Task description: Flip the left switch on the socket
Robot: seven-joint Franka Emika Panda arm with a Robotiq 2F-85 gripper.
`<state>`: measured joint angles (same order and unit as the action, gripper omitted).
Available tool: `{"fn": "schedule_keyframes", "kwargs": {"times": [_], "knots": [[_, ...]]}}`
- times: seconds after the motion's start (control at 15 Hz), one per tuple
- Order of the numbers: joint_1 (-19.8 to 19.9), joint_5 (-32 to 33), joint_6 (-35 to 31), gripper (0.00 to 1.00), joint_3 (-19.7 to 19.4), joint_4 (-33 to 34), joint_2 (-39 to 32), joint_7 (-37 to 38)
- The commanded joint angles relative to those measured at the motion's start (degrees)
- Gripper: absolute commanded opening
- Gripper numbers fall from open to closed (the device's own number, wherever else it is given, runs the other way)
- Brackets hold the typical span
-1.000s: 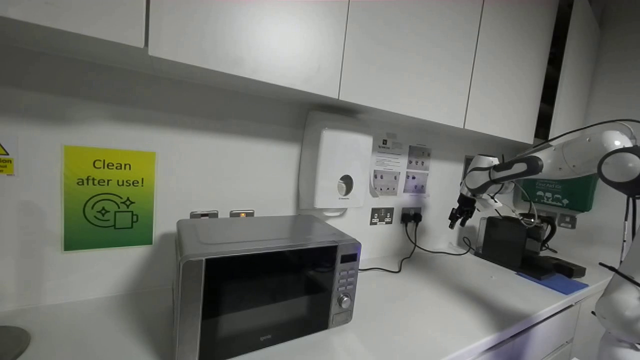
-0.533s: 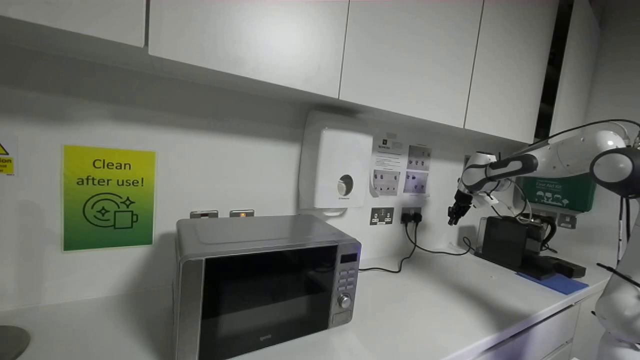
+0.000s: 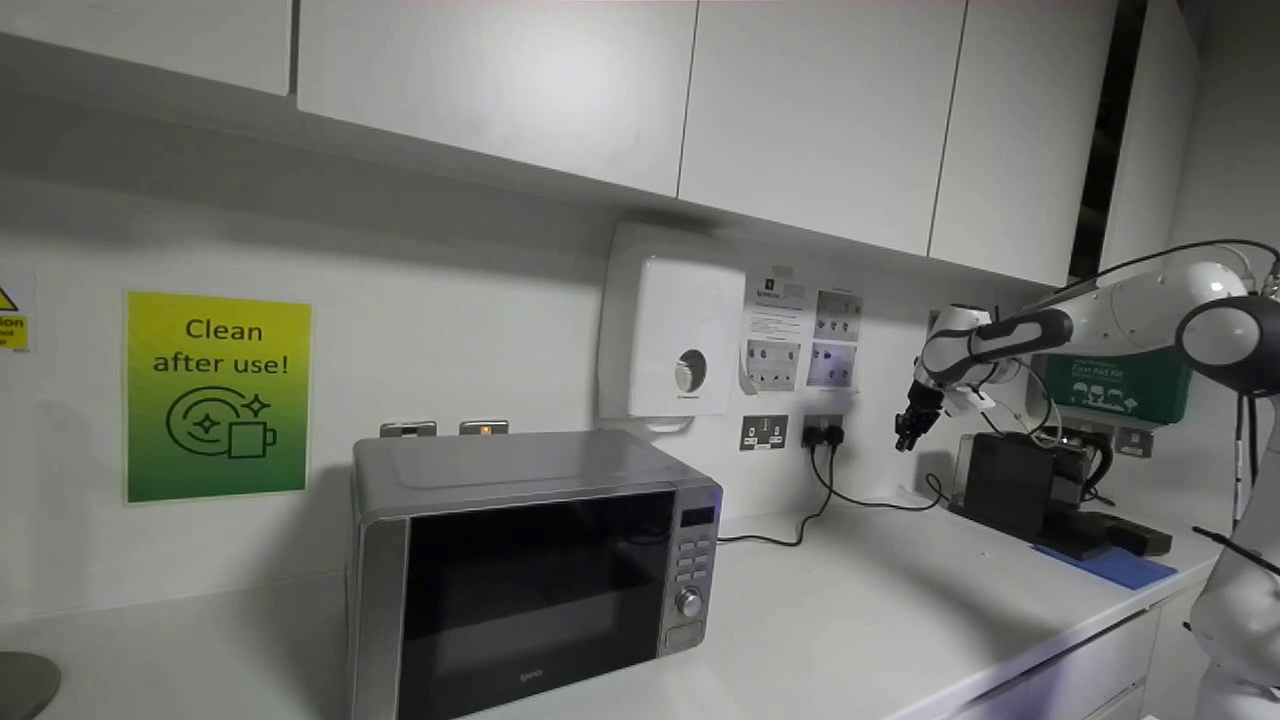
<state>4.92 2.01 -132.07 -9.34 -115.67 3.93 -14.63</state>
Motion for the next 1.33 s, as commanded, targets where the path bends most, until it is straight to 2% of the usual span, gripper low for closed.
{"fn": "schedule_keyframes", "kwargs": {"times": [0.0,0.87,0.93,1.0,1.07,1.27], "knots": [[0.6,-0.1,0.2,0.31,0.6,0.1,0.0,0.0],[0.7,-0.1,0.2,0.31,0.6,0.1,0.0,0.0],[0.5,-1.5,-1.2,0.08,0.6,-0.1,-0.2,-0.1],[0.4,-2.8,-1.6,0.07,0.6,0.0,-0.5,0.0],[0.3,-4.4,-2.5,0.01,0.7,0.2,-1.0,-0.1],[0.1,-7.6,-3.8,0.0,1.1,1.1,-2.6,-0.3]]}}
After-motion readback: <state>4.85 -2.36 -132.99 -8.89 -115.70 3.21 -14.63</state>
